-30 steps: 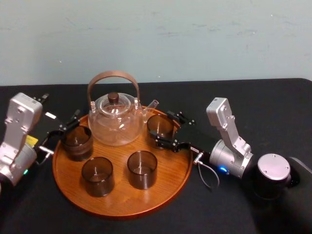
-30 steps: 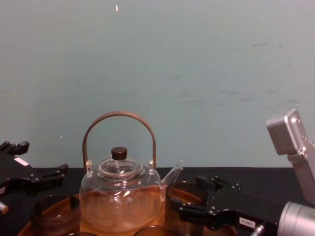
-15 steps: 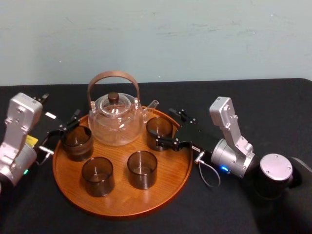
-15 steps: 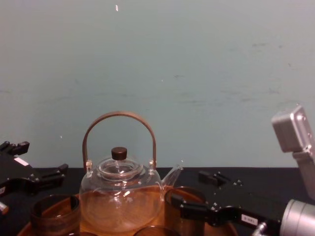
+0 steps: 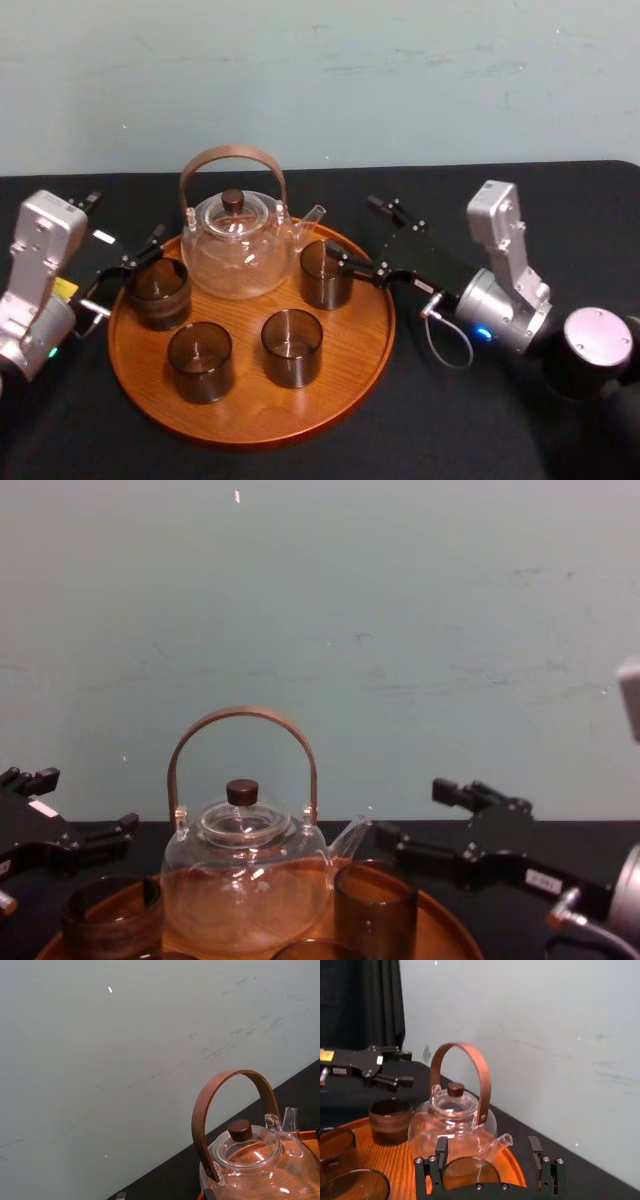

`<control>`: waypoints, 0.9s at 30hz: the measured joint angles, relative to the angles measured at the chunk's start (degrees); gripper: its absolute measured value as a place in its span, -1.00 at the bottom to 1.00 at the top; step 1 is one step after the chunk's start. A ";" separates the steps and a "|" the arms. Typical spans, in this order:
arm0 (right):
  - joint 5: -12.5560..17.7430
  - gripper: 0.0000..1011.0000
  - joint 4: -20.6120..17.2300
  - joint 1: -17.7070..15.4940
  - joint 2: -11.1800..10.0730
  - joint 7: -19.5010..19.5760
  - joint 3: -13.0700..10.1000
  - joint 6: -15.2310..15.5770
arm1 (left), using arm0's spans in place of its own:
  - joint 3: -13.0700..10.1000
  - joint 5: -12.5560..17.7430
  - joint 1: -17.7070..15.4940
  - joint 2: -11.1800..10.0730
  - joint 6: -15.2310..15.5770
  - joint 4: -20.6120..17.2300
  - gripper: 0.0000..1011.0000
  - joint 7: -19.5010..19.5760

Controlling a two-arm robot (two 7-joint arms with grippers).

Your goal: Pick up the glass from the table and place it on the tray.

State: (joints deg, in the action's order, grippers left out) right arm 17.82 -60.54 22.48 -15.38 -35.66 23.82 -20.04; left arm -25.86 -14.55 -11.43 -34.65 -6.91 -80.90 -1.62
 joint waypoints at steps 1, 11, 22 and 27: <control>0.12 0.98 -0.51 -0.19 -0.19 0.05 -0.13 0.00 | 0.00 0.00 0.00 0.00 0.00 0.00 0.98 0.00; 1.55 0.98 -6.79 -3.30 -2.95 1.15 -2.01 0.06 | 0.00 0.00 0.00 0.00 0.00 0.00 0.98 0.00; 1.60 0.98 -10.91 -8.02 -5.56 5.33 -5.83 -0.20 | -0.01 0.00 0.00 0.00 0.00 0.00 0.98 0.00; 0.50 0.98 -11.91 -10.19 -6.45 7.87 -7.91 -0.57 | 0.00 0.00 0.00 0.00 0.00 0.00 0.98 0.00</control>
State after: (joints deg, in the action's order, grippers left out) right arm 18.32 -72.45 12.30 -21.83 -27.79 15.92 -20.62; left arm -25.86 -14.55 -11.43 -34.65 -6.91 -80.90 -1.62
